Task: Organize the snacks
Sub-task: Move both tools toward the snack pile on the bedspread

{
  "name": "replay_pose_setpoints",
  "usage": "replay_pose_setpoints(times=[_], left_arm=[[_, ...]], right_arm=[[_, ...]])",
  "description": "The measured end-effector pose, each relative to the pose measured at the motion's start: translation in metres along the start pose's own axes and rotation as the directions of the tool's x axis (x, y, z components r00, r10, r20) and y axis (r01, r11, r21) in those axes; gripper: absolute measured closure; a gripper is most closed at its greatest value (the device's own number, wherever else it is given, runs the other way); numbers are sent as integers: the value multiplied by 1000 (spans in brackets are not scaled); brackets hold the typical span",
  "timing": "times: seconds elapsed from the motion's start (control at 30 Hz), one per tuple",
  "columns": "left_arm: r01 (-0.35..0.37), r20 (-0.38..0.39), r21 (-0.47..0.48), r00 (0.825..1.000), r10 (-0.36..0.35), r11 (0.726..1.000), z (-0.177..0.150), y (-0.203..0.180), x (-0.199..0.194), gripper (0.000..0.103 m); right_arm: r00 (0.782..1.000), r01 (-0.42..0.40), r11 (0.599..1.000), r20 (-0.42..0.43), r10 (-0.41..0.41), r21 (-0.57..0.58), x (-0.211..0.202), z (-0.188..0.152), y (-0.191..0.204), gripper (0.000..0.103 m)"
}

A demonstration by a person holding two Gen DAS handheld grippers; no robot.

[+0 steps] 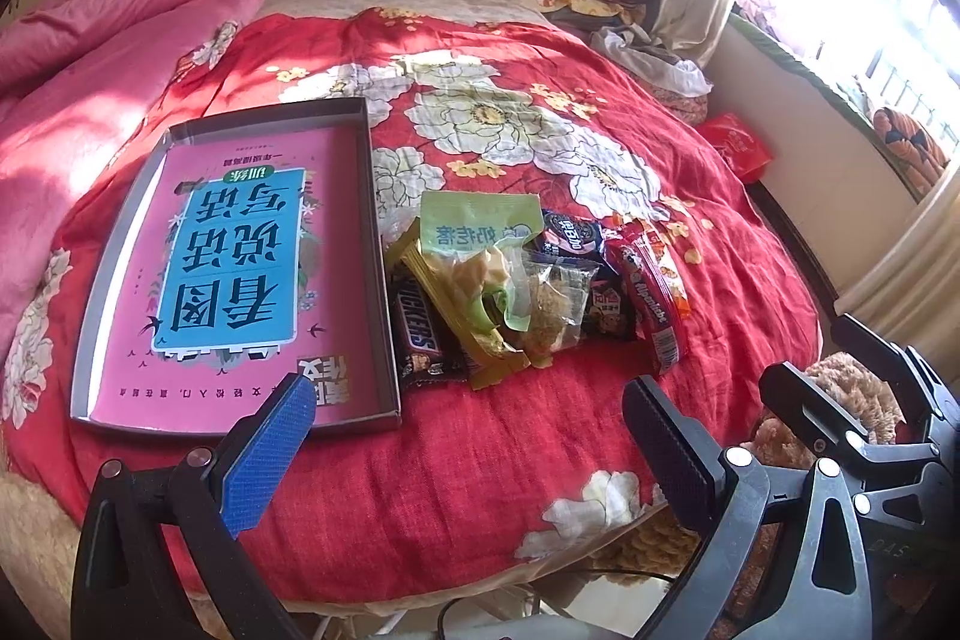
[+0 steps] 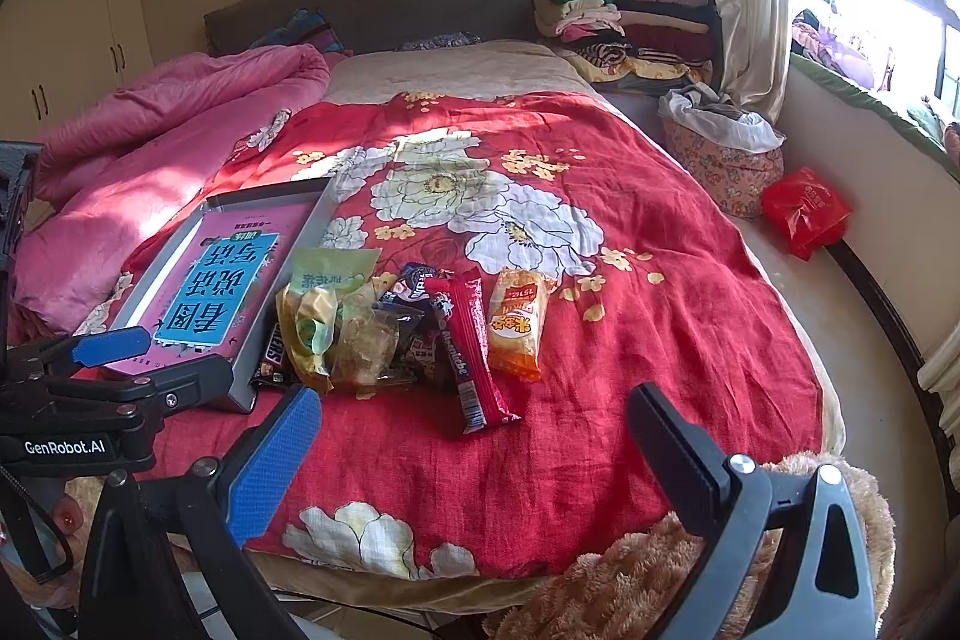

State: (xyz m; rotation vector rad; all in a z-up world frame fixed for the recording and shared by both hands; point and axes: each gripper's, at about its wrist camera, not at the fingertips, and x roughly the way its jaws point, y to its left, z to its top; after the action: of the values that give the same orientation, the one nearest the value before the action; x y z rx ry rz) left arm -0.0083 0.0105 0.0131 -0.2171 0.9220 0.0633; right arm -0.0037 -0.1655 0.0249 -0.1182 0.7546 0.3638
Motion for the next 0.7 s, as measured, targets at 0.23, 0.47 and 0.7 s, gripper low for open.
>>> replay_pose_setpoints(times=[0.23,0.47,0.7], left_arm=[[0,0,-2,1000,0,1000,0,-1,0,1],[8,-2,3,1000,-8,1000,1,-3,0,1],[21,-3,5,1000,-21,1000,1,-4,-1,1]], right_arm=[[1000,1,1000,-3,-1,-1,2,0,0,0],[1000,2,1000,-4,-2,-3,3,0,0,0],[1000,2,1000,-6,-2,-4,4,0,1,0]])
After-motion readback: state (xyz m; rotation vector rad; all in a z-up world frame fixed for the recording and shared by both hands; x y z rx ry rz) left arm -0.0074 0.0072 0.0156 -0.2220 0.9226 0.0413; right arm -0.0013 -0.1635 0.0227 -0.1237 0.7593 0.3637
